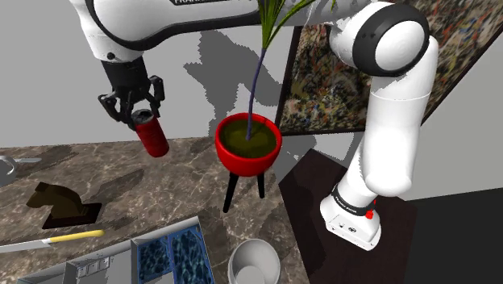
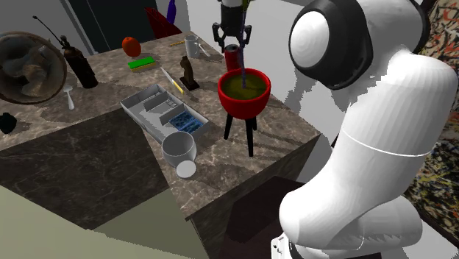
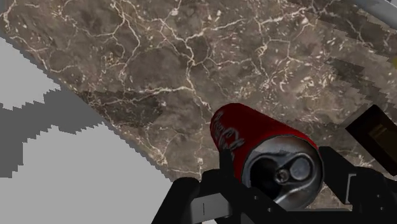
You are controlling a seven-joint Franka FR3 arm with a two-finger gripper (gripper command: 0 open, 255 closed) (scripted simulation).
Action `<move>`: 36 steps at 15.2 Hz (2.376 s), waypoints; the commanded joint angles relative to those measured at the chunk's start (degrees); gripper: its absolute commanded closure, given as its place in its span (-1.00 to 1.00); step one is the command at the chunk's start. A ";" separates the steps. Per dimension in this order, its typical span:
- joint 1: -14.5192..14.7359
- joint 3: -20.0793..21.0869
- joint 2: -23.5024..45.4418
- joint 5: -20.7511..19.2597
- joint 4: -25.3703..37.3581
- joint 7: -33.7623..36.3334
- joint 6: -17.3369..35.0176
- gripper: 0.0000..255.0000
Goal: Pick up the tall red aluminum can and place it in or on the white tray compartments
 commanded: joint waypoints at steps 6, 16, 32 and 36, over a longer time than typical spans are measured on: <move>5.58 2.77 -0.90 -0.39 0.21 8.23 -1.41 1.00; 16.32 6.16 3.85 -3.58 8.67 20.93 -6.15 1.00; 26.24 7.31 10.95 -7.44 14.42 30.67 -5.81 1.00; 25.34 7.33 10.33 -7.22 10.25 30.87 -2.34 1.00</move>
